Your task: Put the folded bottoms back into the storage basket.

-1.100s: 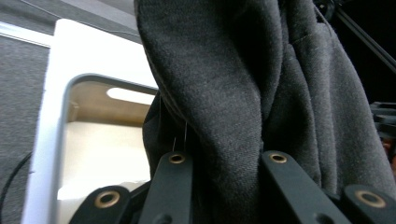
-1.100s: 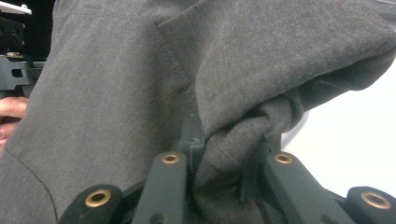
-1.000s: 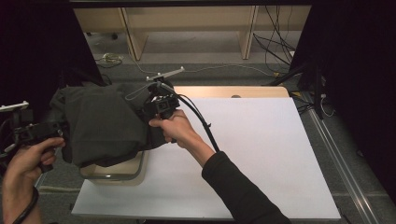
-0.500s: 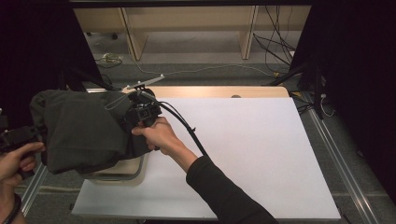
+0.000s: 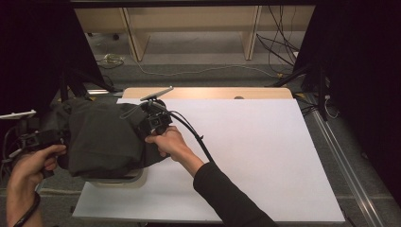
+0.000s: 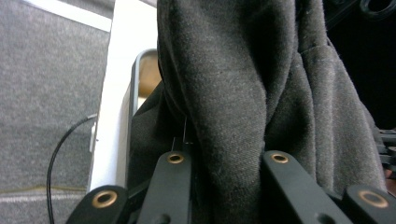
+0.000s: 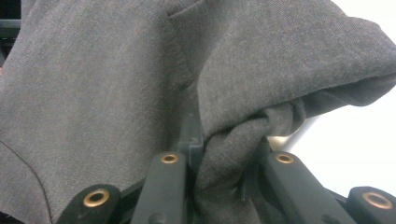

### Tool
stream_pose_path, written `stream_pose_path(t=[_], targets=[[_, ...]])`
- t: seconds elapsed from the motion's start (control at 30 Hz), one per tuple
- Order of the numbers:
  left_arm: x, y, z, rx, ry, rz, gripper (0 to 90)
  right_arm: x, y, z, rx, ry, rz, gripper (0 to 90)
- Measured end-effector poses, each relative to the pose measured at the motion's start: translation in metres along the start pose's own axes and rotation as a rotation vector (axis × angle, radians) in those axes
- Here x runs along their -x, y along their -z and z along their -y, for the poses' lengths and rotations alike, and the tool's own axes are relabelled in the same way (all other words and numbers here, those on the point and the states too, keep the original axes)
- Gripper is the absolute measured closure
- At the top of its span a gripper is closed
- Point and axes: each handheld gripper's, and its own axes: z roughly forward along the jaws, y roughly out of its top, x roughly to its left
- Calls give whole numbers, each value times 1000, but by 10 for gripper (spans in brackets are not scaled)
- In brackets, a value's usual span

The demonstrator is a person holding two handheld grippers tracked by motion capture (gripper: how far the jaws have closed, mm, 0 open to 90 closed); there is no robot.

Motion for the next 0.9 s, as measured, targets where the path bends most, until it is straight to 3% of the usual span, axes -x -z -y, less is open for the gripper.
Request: stream_pose_path(t=[0.1, 0.23, 0.37, 0.6, 0.77, 0.9], targets=[[-3, -16, 3, -1, 7, -51, 786, 9, -4, 2, -14, -19, 9, 761], [-9, -33, 8, -26, 41, -58, 782, 15, -8, 3, -31, -17, 40, 752], [-13, -48, 14, -50, 57, -100, 768, 21, -11, 5, -45, -26, 54, 738], [-12, -72, 23, -109, 31, -182, 738, 29, -16, 7, -75, -27, 84, 694], [-11, -75, 24, -110, 28, -196, 698, 32, -15, 9, -87, -23, 85, 660], [-5, -69, 20, -113, -16, -240, 632, 34, -13, 10, -91, -23, 87, 655]])
